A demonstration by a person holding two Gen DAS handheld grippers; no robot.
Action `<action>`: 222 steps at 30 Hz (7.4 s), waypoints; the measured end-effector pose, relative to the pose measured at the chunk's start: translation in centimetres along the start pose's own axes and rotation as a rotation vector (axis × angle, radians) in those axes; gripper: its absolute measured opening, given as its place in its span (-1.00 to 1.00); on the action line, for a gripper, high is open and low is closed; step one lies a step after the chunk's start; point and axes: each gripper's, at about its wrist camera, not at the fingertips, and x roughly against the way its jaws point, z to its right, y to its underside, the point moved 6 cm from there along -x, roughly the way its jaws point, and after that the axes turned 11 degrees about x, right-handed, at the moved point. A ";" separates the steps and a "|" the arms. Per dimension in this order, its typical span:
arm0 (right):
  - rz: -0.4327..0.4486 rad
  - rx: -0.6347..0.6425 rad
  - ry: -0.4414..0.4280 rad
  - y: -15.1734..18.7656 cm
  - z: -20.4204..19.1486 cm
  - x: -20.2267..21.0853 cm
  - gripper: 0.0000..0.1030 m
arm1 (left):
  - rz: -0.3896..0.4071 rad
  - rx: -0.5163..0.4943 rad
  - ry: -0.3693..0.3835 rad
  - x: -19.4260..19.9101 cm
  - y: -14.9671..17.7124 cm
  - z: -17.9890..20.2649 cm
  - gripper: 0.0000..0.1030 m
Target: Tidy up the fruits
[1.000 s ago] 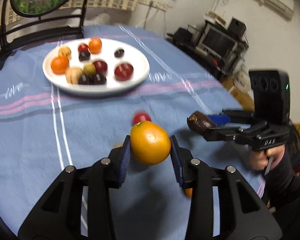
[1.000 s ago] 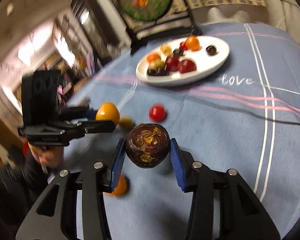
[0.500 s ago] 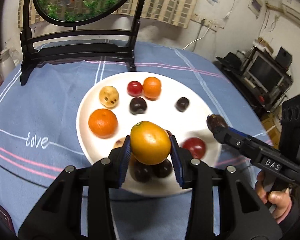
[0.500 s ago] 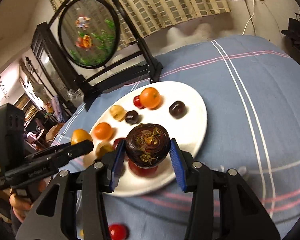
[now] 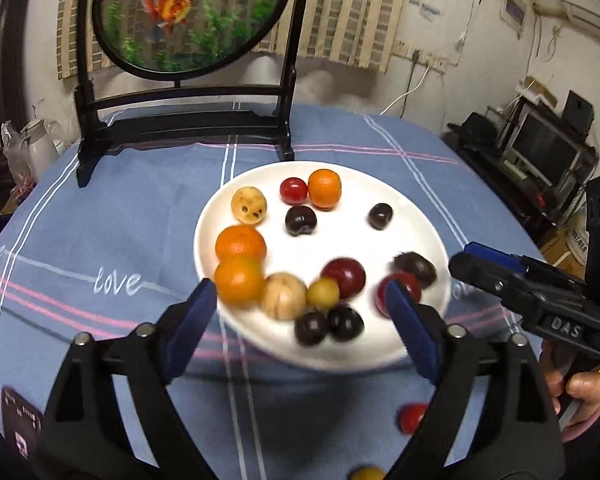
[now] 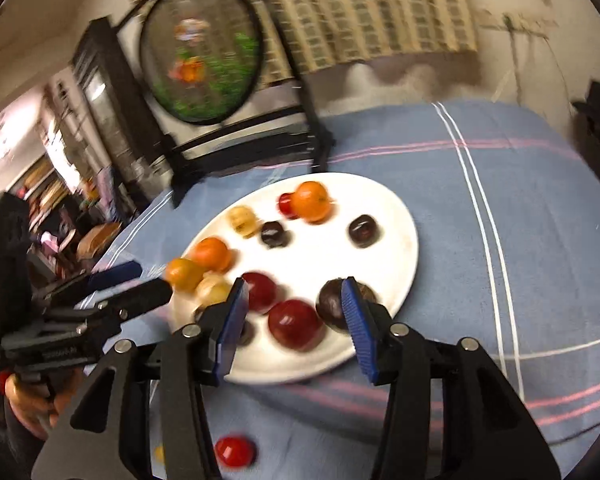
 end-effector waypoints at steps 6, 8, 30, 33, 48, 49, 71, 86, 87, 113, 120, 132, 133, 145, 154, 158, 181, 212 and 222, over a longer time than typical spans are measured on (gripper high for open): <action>-0.122 0.156 -0.167 5.3 -5.7 2.2 -0.02 | 0.012 -0.046 -0.030 2.7 4.2 -1.4 0.74; -0.178 0.218 -0.191 7.4 -7.2 2.4 -0.02 | -0.005 -0.052 -0.044 3.2 5.6 -2.0 0.74; -0.302 0.322 -0.128 10.5 -9.0 0.2 -0.36 | -0.009 -0.014 -0.050 4.1 6.7 -2.9 0.75; -0.239 0.223 -0.157 9.0 -7.3 1.6 -0.36 | -0.067 -0.072 0.025 3.9 7.7 -1.5 0.73; -0.200 0.119 -0.147 8.2 -5.2 2.8 -0.36 | -0.265 -0.326 0.144 1.7 13.7 3.2 -0.27; -0.200 0.118 -0.146 8.2 -5.2 2.8 -0.36 | -0.271 -0.326 0.139 1.6 13.8 3.2 -0.28; -0.019 -0.015 -0.110 3.8 -2.6 2.6 -0.36 | -0.135 -0.080 0.149 1.8 5.9 2.0 -0.48; -0.006 -0.038 0.045 -1.2 1.6 -4.6 -0.12 | -0.086 0.036 -0.064 -6.1 -1.6 0.9 0.18; -0.014 -0.029 0.047 -1.1 1.5 -4.3 -0.09 | -0.068 0.031 -0.057 -5.7 -1.7 0.9 0.27; -0.313 0.339 0.042 8.8 -7.1 -3.3 -0.28 | -0.017 0.120 -0.183 1.6 3.5 -4.4 0.73; -0.222 0.220 -0.001 6.9 -5.7 -0.8 -0.45 | -0.049 0.020 -0.119 2.1 4.6 -2.4 0.72; -0.163 0.099 0.006 6.0 -3.0 1.3 -0.45 | -0.280 -0.408 0.371 7.6 18.4 8.6 0.38; -0.168 0.097 0.001 6.0 -3.1 1.2 -0.45 | -0.279 -0.427 0.357 7.6 18.9 8.9 0.35; -0.176 0.093 -0.016 6.3 -3.5 1.3 -0.45 | -0.313 -0.486 0.299 7.3 21.3 9.4 0.02; -0.156 0.084 -0.013 6.1 -3.2 1.7 -0.45 | -0.331 -0.434 0.299 6.9 21.2 9.2 -0.24; -0.146 0.093 -0.020 5.8 -3.3 1.7 -0.45 | -0.278 -0.353 0.305 7.4 18.5 8.0 -0.24; -0.097 0.062 0.064 -3.1 2.0 -8.2 -0.45 | -0.062 -0.032 -0.151 -7.1 -3.7 0.6 -0.24; -0.003 0.209 0.081 0.7 -3.9 2.9 0.97 | 0.102 -0.057 -0.175 3.8 0.0 0.4 0.96; -0.031 0.228 0.113 7.3 -4.2 5.6 0.97 | 0.040 -0.088 -0.181 5.1 6.8 -0.9 0.96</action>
